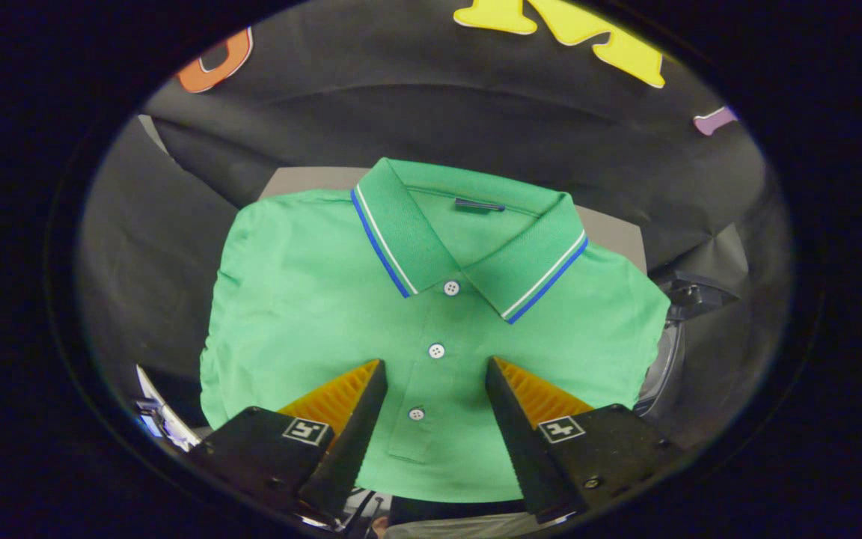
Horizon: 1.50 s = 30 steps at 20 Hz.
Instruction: Put the clothes into the washing machine and then close the washing machine lid.
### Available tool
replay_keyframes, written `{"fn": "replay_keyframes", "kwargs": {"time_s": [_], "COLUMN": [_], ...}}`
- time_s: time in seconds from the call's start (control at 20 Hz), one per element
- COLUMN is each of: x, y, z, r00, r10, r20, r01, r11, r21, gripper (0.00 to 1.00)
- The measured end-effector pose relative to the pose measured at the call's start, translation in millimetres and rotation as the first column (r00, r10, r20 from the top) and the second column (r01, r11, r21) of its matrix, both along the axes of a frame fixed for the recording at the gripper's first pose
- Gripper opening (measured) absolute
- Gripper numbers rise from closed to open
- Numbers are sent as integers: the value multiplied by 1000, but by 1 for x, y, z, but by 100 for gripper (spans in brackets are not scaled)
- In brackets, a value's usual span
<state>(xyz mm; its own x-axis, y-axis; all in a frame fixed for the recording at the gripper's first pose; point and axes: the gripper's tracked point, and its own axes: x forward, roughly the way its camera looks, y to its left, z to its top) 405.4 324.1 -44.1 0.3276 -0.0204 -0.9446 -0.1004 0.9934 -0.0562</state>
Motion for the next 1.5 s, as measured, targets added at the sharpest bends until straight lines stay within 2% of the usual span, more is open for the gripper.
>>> {"fn": "replay_keyframes", "kwargs": {"time_s": [0.05,0.15,0.25,0.3,0.35,0.45,0.55,1.1,1.5], "x": [1,3,9,9,9,10,9,14,28], "y": [-3,-5,-6,-9,-10,-12,-13,-19,-30], "z": [1,-1,3,3,3,6,8,44,84], "r00": [1000,998,998,998,998,997,995,1000,999], "r10": [-4,-41,-55,-48,-52,-48,-64,-15,-11], "r20": [-22,-41,-43,-38,-43,-54,-75,0,51], "r01": [4,41,56,49,53,52,72,14,4], "r11": [1000,999,998,999,998,996,991,988,991], "r21": [1,8,18,20,36,75,109,152,132], "gripper": [82,64,39,35,21,9,7,6,6]}}
